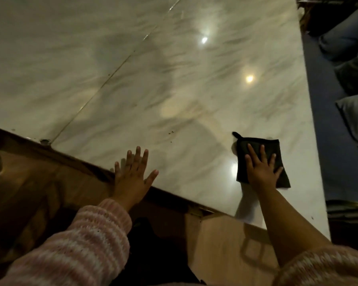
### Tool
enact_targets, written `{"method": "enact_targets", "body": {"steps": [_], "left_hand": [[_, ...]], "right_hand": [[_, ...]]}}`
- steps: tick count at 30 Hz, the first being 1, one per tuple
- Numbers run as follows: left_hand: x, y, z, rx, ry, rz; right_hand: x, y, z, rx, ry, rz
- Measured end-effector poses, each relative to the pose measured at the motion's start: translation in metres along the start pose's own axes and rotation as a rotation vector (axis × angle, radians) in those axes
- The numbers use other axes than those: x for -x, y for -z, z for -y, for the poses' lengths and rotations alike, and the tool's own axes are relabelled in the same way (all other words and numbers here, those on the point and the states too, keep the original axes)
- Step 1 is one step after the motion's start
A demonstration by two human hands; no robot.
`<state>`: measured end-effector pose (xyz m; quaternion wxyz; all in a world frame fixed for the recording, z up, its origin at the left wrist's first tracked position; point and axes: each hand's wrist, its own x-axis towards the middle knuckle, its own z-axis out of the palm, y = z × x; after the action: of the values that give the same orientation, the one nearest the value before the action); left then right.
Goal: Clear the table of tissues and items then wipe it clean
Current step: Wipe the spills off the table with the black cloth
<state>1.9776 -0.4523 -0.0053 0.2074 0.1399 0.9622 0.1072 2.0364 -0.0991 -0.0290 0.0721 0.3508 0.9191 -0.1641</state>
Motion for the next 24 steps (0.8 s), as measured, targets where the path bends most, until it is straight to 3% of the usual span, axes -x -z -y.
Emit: {"method": "enact_targets", "body": {"steps": [6, 11, 19, 24], "left_hand": [[0.018, -0.004, -0.002, 0.02, 0.012, 0.014], [0.017, 0.009, 0.024, -0.011, 0.015, 0.004], [-0.027, 0.03, 0.099, -0.034, 0.04, -0.02], [-0.05, 0.049, 0.138, -0.045, 0.072, -0.013]], "right_hand": [[0.056, -0.026, 0.018, -0.05, -0.275, -0.034], [0.05, -0.038, 0.071, -0.05, -0.365, -0.026], [0.007, -0.057, 0.194, 0.007, -0.103, 0.02], [-0.027, -0.061, 0.267, 0.028, 0.198, 0.119]]}}
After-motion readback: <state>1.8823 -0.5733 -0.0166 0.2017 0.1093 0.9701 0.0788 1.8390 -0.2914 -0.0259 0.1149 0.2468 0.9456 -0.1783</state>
